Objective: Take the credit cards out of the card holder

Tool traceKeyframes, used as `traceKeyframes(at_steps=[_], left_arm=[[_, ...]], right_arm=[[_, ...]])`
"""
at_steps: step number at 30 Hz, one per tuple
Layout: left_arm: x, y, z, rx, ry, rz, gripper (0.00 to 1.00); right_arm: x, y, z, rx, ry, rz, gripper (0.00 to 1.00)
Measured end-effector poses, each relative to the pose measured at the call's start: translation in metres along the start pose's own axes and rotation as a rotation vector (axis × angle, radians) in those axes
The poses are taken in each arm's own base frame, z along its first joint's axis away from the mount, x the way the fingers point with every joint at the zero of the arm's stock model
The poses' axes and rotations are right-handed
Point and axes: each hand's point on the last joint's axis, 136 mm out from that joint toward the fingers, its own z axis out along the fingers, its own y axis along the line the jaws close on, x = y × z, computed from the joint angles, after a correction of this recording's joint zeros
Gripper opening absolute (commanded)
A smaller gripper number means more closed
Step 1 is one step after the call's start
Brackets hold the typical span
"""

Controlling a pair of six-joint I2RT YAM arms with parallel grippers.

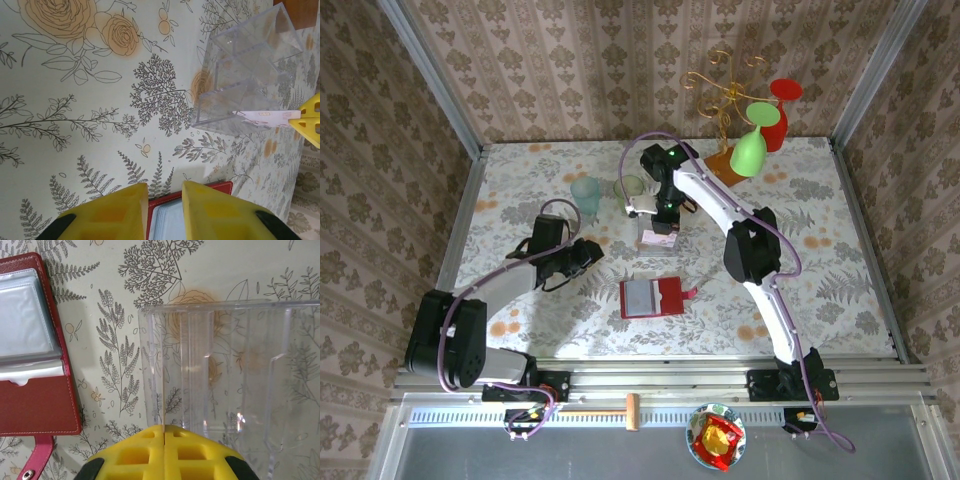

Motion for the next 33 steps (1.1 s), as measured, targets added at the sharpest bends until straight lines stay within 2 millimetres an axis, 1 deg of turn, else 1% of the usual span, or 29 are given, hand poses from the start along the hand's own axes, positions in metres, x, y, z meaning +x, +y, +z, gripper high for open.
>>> traceKeyframes(at_steps=[6,10,12,15,18,24,29,31,33], left_arm=[[-0.001,-0.001,-0.001,0.002,-0.003,-0.002,0.26],[-0.002,0.000,-0.001,0.001,-0.006,-0.005,0.26],[-0.002,0.000,-0.001,0.001,-0.007,-0.006,0.26],[-0.002,0.001,-0.002,0.001,-0.008,-0.006,0.26],[-0.003,0.000,-0.002,0.001,-0.008,-0.007,0.26],[-0.003,0.001,-0.002,0.001,-0.008,-0.010,0.27],[-0.002,0.000,-0.002,0.006,-0.003,-0.010,0.27],[-0.001,-0.001,-0.002,0.008,0.000,-0.010,0.28],[0.000,-0.002,-0.001,0.010,0.003,-0.008,0.28]], right_arm=[[0.000,0.002,0.005,-0.014,0.008,-0.003,0.00],[0.002,0.003,0.018,-0.042,0.020,0.000,0.00],[0.002,0.004,0.024,-0.057,0.023,0.002,0.04],[0.000,0.005,0.024,-0.064,0.017,0.002,0.13],[-0.001,0.006,0.024,-0.068,0.012,-0.001,0.20],[-0.003,0.004,0.021,-0.058,0.002,0.012,0.34],[-0.008,0.003,0.014,-0.042,-0.020,0.040,0.36],[-0.011,0.004,0.008,-0.038,-0.038,0.059,0.36],[-0.016,0.004,-0.003,-0.020,-0.064,0.080,0.36]])
